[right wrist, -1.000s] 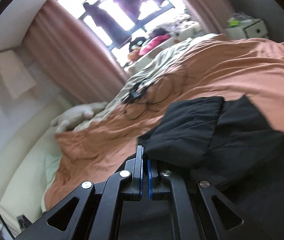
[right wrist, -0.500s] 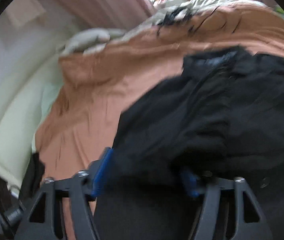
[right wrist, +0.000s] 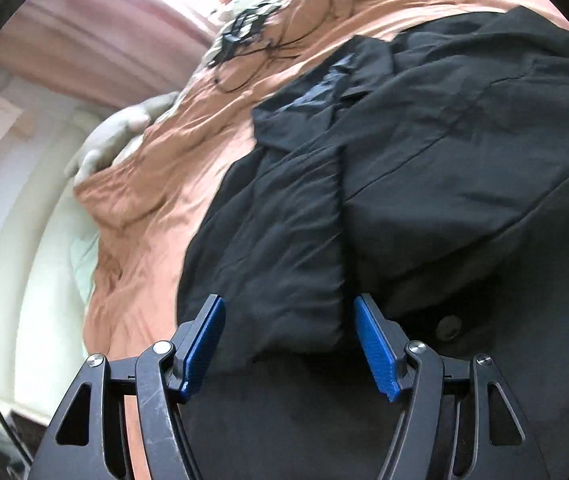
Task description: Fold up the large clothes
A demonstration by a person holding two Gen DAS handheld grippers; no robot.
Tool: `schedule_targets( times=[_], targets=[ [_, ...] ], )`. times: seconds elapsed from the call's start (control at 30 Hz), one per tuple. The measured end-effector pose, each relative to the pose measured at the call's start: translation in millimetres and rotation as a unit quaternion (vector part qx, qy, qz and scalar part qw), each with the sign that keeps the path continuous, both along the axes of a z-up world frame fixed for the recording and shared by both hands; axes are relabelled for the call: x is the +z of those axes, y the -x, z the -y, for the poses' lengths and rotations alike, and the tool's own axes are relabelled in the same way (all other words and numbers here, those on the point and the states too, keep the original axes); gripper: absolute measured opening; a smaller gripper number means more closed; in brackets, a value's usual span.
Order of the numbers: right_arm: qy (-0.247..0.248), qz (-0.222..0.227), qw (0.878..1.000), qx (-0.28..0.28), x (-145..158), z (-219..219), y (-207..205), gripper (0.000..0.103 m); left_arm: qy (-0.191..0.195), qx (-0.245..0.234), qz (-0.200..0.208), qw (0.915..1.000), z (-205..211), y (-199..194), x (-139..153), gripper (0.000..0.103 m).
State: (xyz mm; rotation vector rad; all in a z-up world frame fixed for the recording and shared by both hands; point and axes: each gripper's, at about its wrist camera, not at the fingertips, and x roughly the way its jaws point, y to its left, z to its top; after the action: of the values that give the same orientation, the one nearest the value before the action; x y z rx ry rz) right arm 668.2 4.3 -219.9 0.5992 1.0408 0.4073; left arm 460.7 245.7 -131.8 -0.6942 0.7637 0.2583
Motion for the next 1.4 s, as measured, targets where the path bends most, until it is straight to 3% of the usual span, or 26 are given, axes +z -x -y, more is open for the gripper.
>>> schedule_targets(
  times=[0.1, 0.2, 0.47, 0.6, 0.77, 1.07, 1.2, 1.23, 1.3, 1.4],
  targets=[
    [-0.026, -0.001, 0.999, -0.024, -3.0, 9.3, -2.1, 0.066, -0.001, 0.0, -0.002, 1.0, 0.3, 0.0, -0.2, 0.047],
    [-0.051, 0.017, 0.999, -0.008, 2.8, 3.9, -3.3, 0.066, 0.002, 0.003, -0.002, 1.0, -1.6, -1.4, -0.6, 0.047],
    [-0.116, 0.087, 0.98, 0.137, 40.9, -63.8, 15.4, 0.066, -0.001, 0.003, -0.003, 1.0, -2.2, -2.8, -0.5, 0.047],
    [-0.092, 0.106, 0.976, 0.167, 53.2, -80.8, 28.8, 0.066, -0.001, 0.006, -0.005, 1.0, -5.4, -1.7, -1.7, 0.047],
    [-0.051, 0.105, 0.982, 0.146, 60.1, -68.2, 29.4, 0.066, -0.007, 0.004, -0.01, 0.9999, -2.9, 0.6, 6.7, 0.047],
    [0.046, 0.108, 0.99, 0.082, 79.7, -5.1, 56.0, 0.066, -0.035, -0.024, -0.018, 0.9989, 29.9, 15.1, 31.8, 0.047],
    [0.07, 0.109, 0.99, 0.051, 97.6, 36.3, 76.6, 0.066, -0.052, -0.039, 0.001, 0.9979, 47.6, 33.0, 56.5, 0.048],
    [0.074, 0.116, 0.99, 0.043, 102.9, 47.0, 84.3, 0.066, -0.061, -0.042, 0.005, 0.9972, 54.1, 42.3, 62.6, 0.05],
    [0.094, 0.124, 0.987, 0.035, 110.0, 67.7, 101.8, 0.066, -0.072, -0.049, 0.007, 0.9962, 63.7, 55.7, 66.7, 0.064],
    [0.109, 0.107, 0.987, 0.041, 110.8, 92.8, 119.0, 0.066, -0.083, -0.049, 0.002, 0.9953, 74.8, 82.8, 66.9, 0.065]
  ],
)
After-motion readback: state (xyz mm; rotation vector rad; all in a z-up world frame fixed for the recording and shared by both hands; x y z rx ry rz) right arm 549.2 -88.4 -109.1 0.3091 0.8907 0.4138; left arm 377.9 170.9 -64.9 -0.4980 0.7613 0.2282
